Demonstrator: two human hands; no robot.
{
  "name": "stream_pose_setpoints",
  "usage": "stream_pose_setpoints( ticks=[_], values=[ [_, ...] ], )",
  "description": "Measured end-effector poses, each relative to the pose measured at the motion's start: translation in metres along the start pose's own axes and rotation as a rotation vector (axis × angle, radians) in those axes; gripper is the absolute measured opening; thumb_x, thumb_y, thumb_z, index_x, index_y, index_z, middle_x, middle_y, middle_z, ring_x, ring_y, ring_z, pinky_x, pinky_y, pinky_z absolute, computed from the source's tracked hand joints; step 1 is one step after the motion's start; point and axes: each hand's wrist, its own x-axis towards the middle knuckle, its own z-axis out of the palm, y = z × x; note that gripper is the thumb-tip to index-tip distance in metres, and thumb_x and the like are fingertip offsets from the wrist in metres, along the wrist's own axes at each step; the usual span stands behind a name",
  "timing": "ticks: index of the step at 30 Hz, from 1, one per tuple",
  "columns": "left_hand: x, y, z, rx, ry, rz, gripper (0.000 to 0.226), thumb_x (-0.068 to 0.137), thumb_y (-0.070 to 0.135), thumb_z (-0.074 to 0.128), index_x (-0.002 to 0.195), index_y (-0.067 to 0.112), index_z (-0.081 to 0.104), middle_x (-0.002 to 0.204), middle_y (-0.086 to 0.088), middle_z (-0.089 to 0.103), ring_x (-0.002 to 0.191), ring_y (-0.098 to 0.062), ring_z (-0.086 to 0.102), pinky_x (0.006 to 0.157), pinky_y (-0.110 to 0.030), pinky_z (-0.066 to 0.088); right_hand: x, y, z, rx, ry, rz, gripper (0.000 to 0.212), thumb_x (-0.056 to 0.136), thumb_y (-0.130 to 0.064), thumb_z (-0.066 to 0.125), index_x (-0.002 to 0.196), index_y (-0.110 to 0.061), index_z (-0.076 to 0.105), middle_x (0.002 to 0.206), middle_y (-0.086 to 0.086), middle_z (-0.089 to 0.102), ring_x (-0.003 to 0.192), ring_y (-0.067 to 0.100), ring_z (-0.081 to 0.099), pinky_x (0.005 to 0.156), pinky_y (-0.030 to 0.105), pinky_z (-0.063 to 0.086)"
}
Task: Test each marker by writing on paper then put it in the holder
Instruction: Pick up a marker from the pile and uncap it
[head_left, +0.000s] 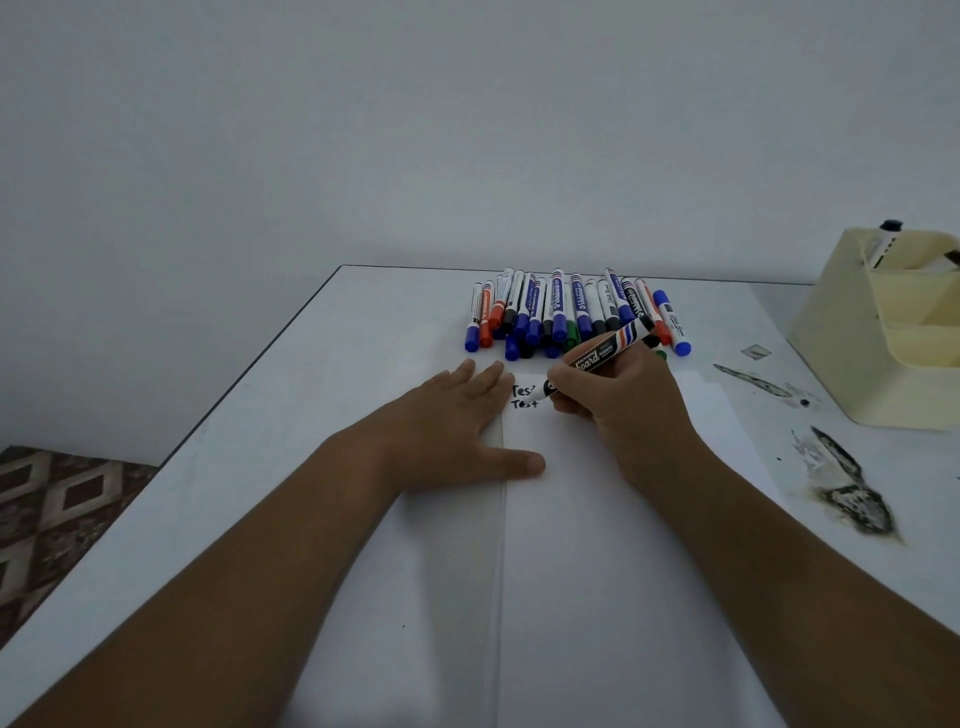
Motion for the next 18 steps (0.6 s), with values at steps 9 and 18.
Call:
stream_pose_setpoints(
  ticks=[9, 18],
  values=[
    [-0.0055, -0.0072, 0.0002, 0.106, -0.006, -0.025, 0.11, 0.067, 0.095, 0.012, 0.157, 0.036, -0.011, 0.165, 0.008, -0.015, 0.152, -0.013, -0.013, 0.125, -0.041, 0.002, -0.0022, -0.0011, 0.0008, -0.074, -0.024, -0.028, 0.014, 0.085, -0.022, 0.079, 0.091, -0.023, 0.066, 0.078, 0.0, 0.075, 0.076, 0.019, 0.075, 0.078, 0.033, 0.063],
    [-0.0039, -0.0089, 0.0032, 0.086, 0.015, -0.025, 0.111, 0.065, 0.098, 0.012, 0.157, 0.039, -0.008, 0.166, 0.008, -0.012, 0.153, -0.013, -0.012, 0.125, -0.041, 0.002, -0.0021, -0.0015, 0.0007, -0.068, -0.044, -0.039, 0.016, 0.085, -0.02, 0.079, 0.096, -0.015, 0.07, 0.078, 0.003, 0.076, 0.073, 0.019, 0.076, 0.072, 0.029, 0.063]
  ],
)
